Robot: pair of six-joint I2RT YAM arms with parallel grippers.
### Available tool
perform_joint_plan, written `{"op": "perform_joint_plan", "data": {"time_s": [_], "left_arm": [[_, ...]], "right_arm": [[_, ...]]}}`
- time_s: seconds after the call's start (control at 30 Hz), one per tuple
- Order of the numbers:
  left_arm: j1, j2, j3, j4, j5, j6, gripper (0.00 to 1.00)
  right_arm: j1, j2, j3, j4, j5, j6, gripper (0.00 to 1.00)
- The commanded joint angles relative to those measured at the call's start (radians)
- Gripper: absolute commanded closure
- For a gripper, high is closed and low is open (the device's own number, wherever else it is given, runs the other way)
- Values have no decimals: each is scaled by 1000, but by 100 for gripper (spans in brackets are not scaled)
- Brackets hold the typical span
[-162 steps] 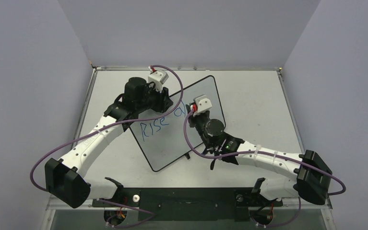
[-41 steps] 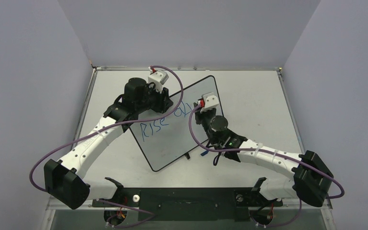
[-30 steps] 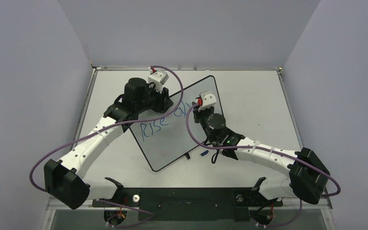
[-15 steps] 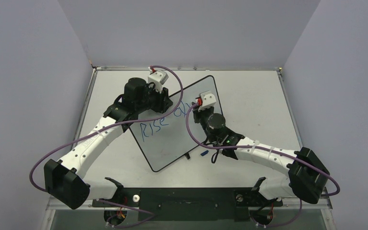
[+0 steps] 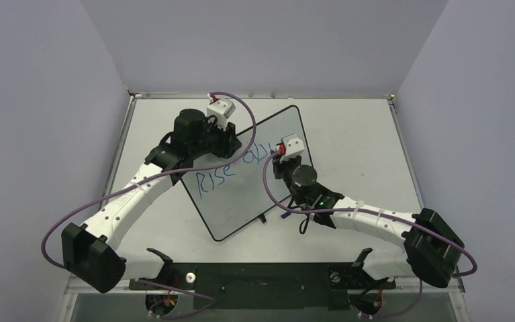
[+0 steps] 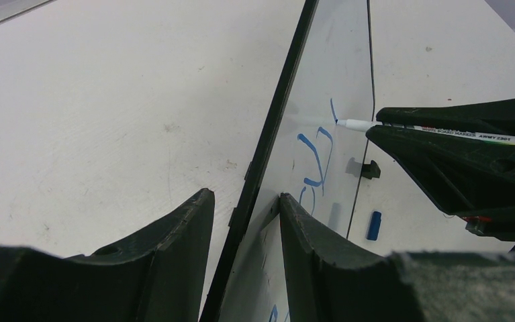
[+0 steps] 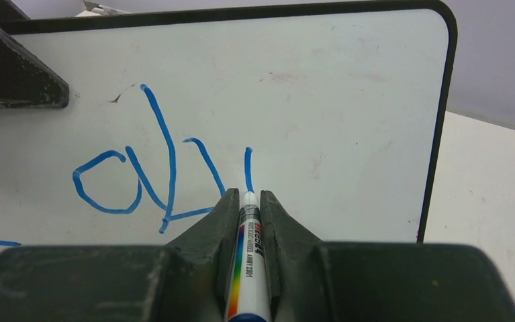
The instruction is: Write a sentence on the whiteboard
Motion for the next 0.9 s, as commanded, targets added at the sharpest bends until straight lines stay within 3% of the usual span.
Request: {"op": "perform_joint_plan", "data": {"time_s": [0.0,0.43,0.87], "left_arm": [[-2,-43,26,102,22,13,100],[-2,-45,25,101,23,13,100],[-2,-44,25,101,23,13,100]], "right_arm": [[-7,-30,-19,26,9,19,100],[-29,-15,51,-4,54,-28,100],[-34,12,129,-17,5,-26,100]]}}
